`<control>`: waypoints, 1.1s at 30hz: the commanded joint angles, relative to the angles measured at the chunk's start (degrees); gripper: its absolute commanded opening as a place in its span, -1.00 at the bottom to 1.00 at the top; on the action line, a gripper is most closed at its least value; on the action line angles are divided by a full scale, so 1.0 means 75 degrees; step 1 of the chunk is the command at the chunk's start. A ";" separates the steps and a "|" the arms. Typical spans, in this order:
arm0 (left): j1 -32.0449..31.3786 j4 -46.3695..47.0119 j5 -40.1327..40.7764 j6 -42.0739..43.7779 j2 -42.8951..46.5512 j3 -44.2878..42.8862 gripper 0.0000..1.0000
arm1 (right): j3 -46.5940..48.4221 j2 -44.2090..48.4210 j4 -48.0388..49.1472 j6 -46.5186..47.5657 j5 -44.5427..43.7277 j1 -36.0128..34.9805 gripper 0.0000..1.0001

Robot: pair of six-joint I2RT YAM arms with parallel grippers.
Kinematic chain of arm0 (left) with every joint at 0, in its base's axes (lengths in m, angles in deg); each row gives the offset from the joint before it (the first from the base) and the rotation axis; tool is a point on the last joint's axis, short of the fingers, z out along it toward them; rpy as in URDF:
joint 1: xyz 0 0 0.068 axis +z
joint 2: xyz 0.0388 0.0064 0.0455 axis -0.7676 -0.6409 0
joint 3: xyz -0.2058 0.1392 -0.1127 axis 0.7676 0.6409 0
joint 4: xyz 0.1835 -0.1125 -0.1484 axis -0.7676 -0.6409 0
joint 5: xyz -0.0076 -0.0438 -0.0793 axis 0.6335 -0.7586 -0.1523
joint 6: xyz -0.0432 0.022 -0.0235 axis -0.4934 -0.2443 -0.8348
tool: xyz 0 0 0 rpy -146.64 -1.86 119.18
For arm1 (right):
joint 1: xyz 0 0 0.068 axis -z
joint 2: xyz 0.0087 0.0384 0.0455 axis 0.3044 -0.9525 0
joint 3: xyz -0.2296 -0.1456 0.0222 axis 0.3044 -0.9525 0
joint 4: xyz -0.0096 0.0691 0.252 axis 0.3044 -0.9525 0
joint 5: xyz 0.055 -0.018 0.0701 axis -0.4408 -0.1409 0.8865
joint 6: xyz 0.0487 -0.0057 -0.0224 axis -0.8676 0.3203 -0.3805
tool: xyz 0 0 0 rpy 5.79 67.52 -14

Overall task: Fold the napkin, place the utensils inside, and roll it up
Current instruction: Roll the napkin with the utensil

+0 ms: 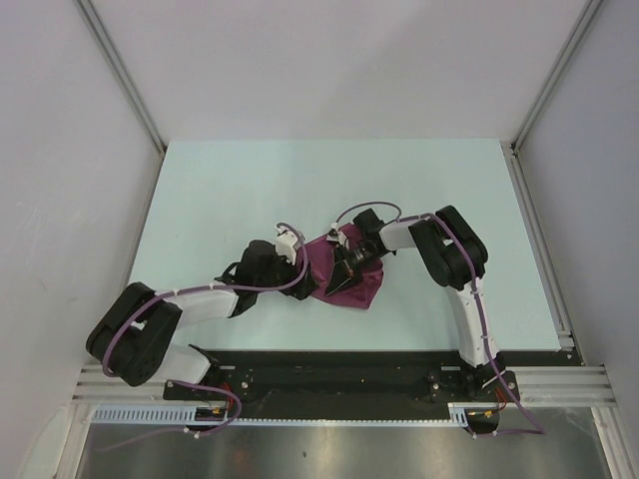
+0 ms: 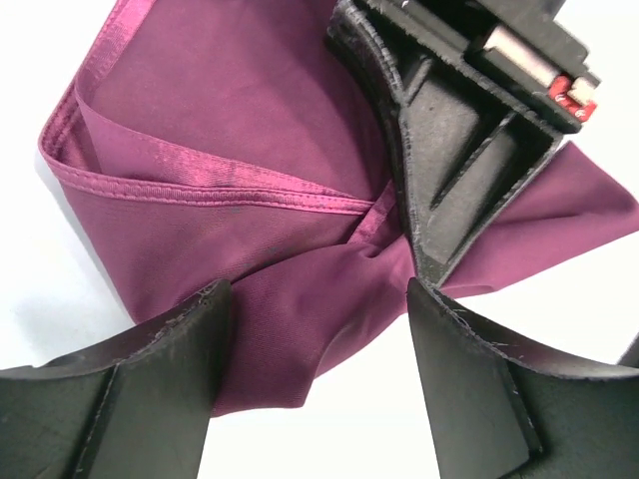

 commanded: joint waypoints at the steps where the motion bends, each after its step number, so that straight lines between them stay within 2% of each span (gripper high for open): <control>1: -0.0112 -0.0617 0.0837 0.0064 -0.0105 -0.0385 0.54 | 0.0030 -0.0461 0.0170 -0.0010 -0.1161 0.0252 -1.00; 7: -0.0112 -0.0746 0.1659 -0.0486 0.1639 -0.0116 0.71 | -0.0005 -0.0520 0.0205 -0.0068 -0.1278 0.0346 -1.00; 9: -0.0135 -0.1200 0.1881 -0.0802 0.2282 -0.0093 0.72 | -0.0005 -0.0532 0.0206 -0.0103 -0.1360 0.0369 -1.00; 11: -0.0147 -0.1600 0.1719 -0.1236 0.2566 -0.0081 0.72 | -0.0005 -0.0543 0.0194 -0.0115 -0.1418 0.0393 -1.00; 13: -0.0159 -0.2009 0.1053 -0.1703 0.2719 0.0001 0.72 | -0.0005 -0.0543 0.0206 -0.0127 -0.1430 0.0428 -1.00; 17: -0.0159 -0.1978 -0.0120 -0.2502 0.2662 0.0422 0.71 | -0.0017 -0.0543 0.0194 -0.0150 -0.1524 0.0463 -1.00; 22: -0.0159 -0.0807 -0.1127 -0.3253 0.2486 0.0798 0.72 | -0.0029 -0.0578 0.0229 -0.0162 -0.1547 0.0463 -1.00; 26: -0.0159 -0.0033 -0.1515 -0.3417 0.1972 0.0658 0.72 | -0.0029 -0.0578 0.0101 -0.0081 -0.1653 0.0440 -1.00; 33: -0.0159 0.0577 -0.1458 -0.3418 0.1361 0.0388 0.71 | 0.0076 -0.0496 -0.0391 0.0305 -0.1840 0.0300 -1.00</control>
